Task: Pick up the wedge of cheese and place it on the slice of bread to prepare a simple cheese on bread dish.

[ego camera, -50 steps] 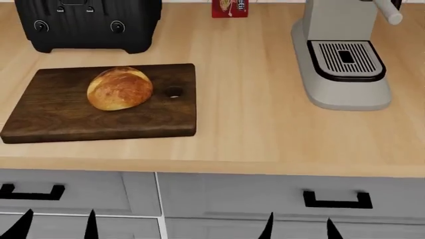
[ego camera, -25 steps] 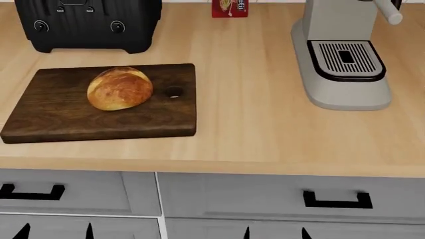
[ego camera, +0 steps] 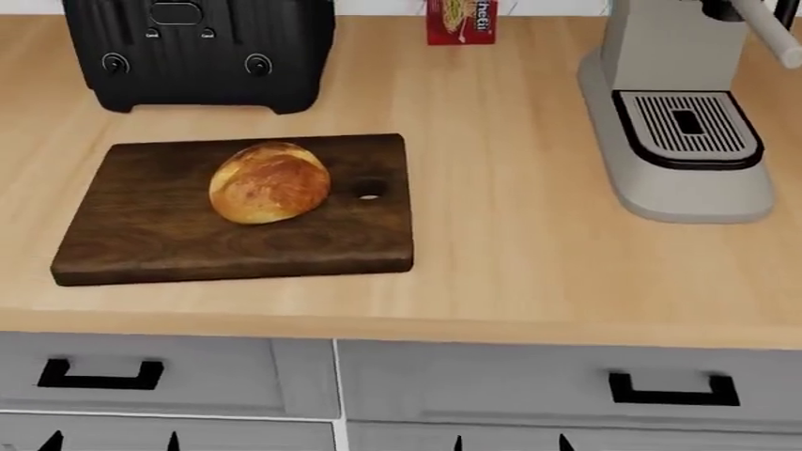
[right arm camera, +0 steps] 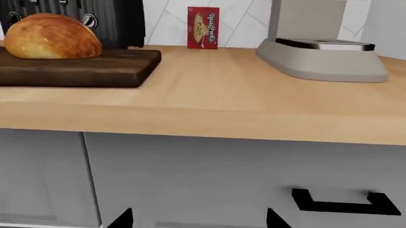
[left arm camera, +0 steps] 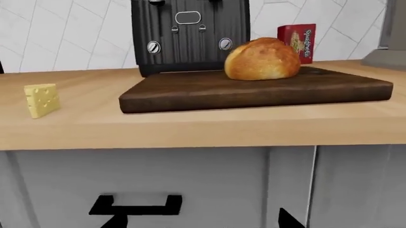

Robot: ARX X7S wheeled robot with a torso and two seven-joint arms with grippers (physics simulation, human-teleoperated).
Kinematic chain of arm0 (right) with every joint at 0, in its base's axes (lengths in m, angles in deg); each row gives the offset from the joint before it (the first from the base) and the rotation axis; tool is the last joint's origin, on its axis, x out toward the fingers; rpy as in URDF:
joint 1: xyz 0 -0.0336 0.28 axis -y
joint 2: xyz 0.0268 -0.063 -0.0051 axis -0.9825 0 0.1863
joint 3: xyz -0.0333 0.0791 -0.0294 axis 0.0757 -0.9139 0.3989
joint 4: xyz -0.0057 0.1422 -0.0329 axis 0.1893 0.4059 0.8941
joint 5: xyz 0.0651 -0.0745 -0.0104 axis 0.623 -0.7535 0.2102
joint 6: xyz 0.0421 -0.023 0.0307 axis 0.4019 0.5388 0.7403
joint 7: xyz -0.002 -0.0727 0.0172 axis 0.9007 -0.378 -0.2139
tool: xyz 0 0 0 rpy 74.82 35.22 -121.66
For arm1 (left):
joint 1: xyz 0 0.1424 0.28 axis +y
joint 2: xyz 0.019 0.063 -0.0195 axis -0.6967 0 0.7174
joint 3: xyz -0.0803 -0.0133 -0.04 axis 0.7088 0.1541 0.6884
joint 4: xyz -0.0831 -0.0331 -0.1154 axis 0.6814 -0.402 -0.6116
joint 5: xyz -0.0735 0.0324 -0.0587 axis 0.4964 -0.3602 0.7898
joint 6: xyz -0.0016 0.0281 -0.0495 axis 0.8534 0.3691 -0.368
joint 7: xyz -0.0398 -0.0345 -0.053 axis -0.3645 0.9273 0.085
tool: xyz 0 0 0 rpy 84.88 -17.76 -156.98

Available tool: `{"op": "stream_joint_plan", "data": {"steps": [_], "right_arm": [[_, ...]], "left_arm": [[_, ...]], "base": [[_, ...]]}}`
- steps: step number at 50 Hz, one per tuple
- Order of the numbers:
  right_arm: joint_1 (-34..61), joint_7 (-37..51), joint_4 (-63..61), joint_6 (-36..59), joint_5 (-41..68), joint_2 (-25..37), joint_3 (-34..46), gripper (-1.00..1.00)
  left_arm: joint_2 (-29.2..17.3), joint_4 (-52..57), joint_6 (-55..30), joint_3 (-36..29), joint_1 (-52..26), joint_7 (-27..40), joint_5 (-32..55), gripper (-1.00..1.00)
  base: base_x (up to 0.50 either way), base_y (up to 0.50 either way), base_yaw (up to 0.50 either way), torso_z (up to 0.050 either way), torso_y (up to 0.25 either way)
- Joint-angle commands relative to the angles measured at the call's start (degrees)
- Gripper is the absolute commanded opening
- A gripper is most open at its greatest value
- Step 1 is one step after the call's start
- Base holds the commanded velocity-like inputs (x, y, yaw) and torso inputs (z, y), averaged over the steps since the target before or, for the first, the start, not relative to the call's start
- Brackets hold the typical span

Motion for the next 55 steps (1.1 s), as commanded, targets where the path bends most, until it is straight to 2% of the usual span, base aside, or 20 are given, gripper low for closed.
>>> {"op": "stream_joint_plan", "data": {"steps": [1,15,47,54,55], "right_arm": [[0.7,-0.1,3.9,-1.6,-0.5,-0.7,0.6,1.00],[0.7,0.1,3.9,-1.9,1.3,0.0,1.4,1.00],[2.1,1.1,5.5,-1.6,2.1,1.2,4.0,1.00],[1.5,1.3,4.4,-1.7,2.7,1.6,4.1,1.00],[1.4,1.3,3.8,-1.4,2.9,1.7,4.1,1.00]], "left_arm": [[0.5,-5.5,3.2,0.1,-0.6,1.2,-1.8,1.00],[-0.2,-5.9,3.5,-1.2,-0.6,1.1,-0.8,1.00],[-1.4,-5.2,4.3,-2.6,-0.2,3.0,-0.2,1.00],[-1.9,-2.0,2.7,-2.8,0.8,3.6,-0.1,1.00],[-2.3,1.6,-0.2,-2.5,1.3,3.4,1.0,1.00]], "base": [[0.03,0.50,0.00,0.000,0.000],[0.03,0.50,0.00,0.000,0.000],[0.07,0.36,0.00,0.000,0.000],[0.08,0.39,0.00,0.000,0.000],[0.09,0.38,0.00,0.000,0.000]]}}
